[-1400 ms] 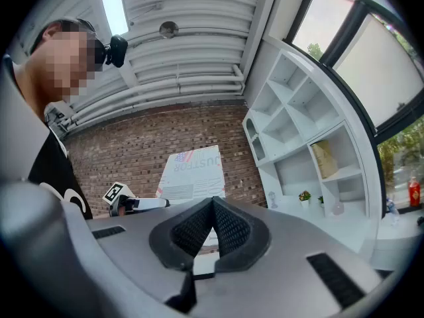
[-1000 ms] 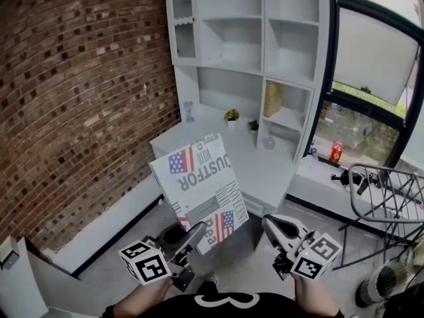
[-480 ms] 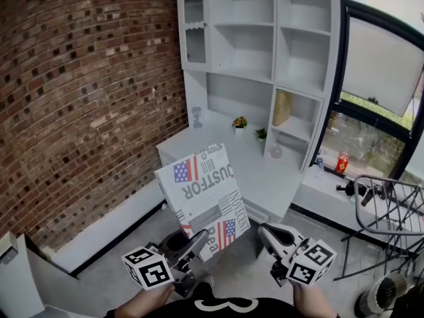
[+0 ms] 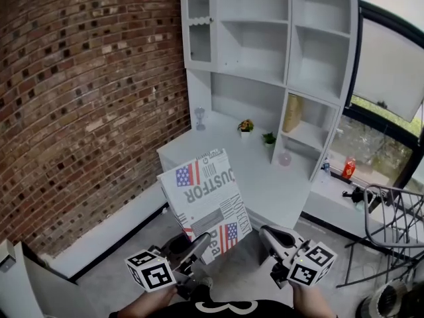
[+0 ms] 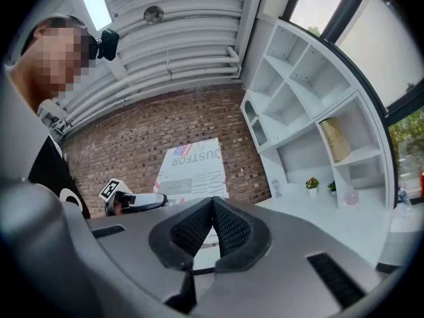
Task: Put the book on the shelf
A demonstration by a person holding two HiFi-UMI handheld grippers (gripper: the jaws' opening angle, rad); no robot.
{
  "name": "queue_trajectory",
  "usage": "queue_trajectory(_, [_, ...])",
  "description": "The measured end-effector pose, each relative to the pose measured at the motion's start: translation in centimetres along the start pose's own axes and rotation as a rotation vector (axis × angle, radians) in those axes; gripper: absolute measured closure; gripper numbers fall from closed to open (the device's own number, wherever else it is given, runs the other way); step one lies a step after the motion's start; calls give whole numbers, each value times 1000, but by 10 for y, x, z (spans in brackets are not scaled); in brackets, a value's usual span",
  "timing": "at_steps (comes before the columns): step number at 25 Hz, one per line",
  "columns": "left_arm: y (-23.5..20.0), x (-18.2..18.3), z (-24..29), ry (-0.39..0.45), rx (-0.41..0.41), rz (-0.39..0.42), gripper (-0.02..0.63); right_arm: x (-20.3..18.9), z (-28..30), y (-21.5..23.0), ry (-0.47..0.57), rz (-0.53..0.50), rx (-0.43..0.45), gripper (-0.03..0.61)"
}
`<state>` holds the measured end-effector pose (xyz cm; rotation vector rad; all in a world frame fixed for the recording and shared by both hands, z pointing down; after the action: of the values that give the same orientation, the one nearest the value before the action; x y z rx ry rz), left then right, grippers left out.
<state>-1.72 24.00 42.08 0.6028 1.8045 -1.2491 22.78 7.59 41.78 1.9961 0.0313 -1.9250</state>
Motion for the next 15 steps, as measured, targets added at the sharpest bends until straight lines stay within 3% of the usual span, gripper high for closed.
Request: queue_trajectory(15, [-174, 101, 81, -49, -51, -58, 466, 30, 176, 81, -19, 38, -89, 568])
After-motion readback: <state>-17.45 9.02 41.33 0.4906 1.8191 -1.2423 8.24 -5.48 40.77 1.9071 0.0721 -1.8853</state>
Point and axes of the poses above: the fingertips, and each gripper's own axes: z forward along the fingers, y to its right, x out of its top, the point moved 10 cm from there along -z, backward along the fingers, and after that the axes turned 8 degrees about -x, right-handed, at the moved point
